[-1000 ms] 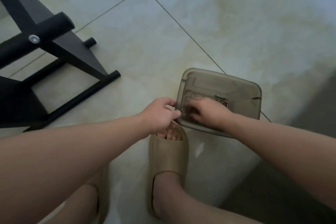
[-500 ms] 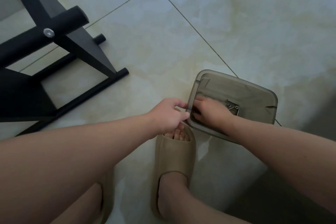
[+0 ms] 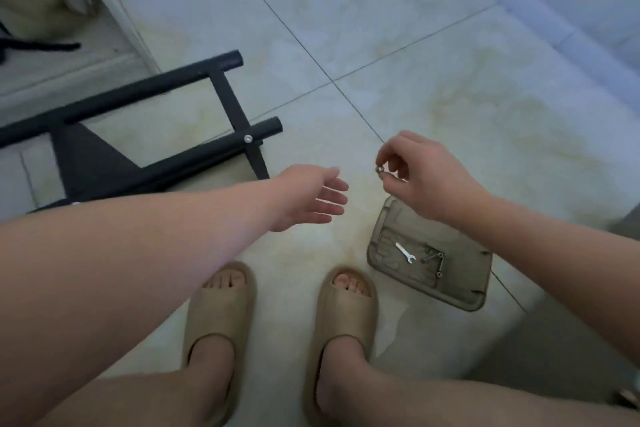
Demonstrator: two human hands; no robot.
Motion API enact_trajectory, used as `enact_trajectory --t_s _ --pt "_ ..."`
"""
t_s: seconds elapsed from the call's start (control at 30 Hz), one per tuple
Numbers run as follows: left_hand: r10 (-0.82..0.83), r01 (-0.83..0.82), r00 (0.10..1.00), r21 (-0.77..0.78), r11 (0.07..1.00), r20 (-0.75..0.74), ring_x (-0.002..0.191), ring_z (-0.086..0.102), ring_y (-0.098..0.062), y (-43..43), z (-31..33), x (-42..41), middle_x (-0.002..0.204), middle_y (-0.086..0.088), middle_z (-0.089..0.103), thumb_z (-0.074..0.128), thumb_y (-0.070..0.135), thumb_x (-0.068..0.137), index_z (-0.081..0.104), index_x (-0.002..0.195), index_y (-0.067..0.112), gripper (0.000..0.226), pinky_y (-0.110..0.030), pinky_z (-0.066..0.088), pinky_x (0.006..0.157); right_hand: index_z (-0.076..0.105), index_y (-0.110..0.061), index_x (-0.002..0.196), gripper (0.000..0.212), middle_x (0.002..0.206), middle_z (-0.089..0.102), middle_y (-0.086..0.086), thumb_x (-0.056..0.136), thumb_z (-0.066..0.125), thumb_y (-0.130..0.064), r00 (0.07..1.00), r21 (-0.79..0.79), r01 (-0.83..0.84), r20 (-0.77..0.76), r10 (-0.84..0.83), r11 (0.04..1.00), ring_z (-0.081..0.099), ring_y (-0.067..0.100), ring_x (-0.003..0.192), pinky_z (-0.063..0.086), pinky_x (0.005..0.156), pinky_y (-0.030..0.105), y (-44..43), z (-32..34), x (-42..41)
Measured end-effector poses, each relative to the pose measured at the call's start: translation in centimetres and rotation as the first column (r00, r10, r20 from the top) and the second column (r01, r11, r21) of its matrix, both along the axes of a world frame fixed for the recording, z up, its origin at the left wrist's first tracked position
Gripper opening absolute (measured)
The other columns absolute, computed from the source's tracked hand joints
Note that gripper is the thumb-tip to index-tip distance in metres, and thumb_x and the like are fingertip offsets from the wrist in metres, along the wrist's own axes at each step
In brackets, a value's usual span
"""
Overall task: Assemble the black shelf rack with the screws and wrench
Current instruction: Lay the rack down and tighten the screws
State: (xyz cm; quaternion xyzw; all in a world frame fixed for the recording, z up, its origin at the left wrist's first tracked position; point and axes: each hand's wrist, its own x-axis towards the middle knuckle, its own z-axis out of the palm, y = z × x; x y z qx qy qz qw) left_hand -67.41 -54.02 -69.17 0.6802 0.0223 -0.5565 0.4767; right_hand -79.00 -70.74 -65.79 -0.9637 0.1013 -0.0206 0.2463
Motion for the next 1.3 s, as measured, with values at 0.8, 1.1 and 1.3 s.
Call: enact_trajectory --t_s 0.8,1.1,1.3 --pt "0.055 -0.192 0.772 0.151 0.97 0.633 0.067 0.054 -0.025 13.3 6.6 9.2 0.072 -0.005 0.059 0.062 0.03 0.088 0.072 0.085 0.012 0.02 -0.027 0.039 0.057 0.055 -0.021 0.14 0.044 0.143 0.051 0.001 0.099 0.063 -0.033 0.986 -0.079 -0.02 -0.165 0.007 0.997 0.042 0.023 0.133 0.038 0.107 0.038 11.9 2.8 12.8" --pt "-0.72 0.061 0.328 0.747 0.662 0.612 0.078 0.056 -0.026 14.4 3.8 9.7 0.076 0.002 0.05 0.057 0.048 0.095 0.05 0.08 0.022 0.031 -0.031 0.037 0.06 0.065 -0.016 0.122 0.03 0.112 0.062 0.003 0.097 0.066 -0.032 0.959 -0.063 -0.049 -0.281 0.03 0.997 0.055 0.022 0.098 0.047 0.086 0.037 11.3 0.8 14.8" --pt "-0.797 0.25 0.336 0.768 0.589 0.502 0.067 0.052 -0.021 14.6 5.2 8.1 0.074 0.0 0.053 0.062 0.047 0.094 0.047 0.07 0.017 0.041 -0.031 0.036 0.054 0.063 -0.018 0.1 0.02 0.098 0.059 -0.001 0.089 0.076 -0.028 0.96 0.014 0.01 -0.278 -0.006 1.0 0.053 0.023 0.093 0.04 0.072 0.034 11.6 0.6 11.1"
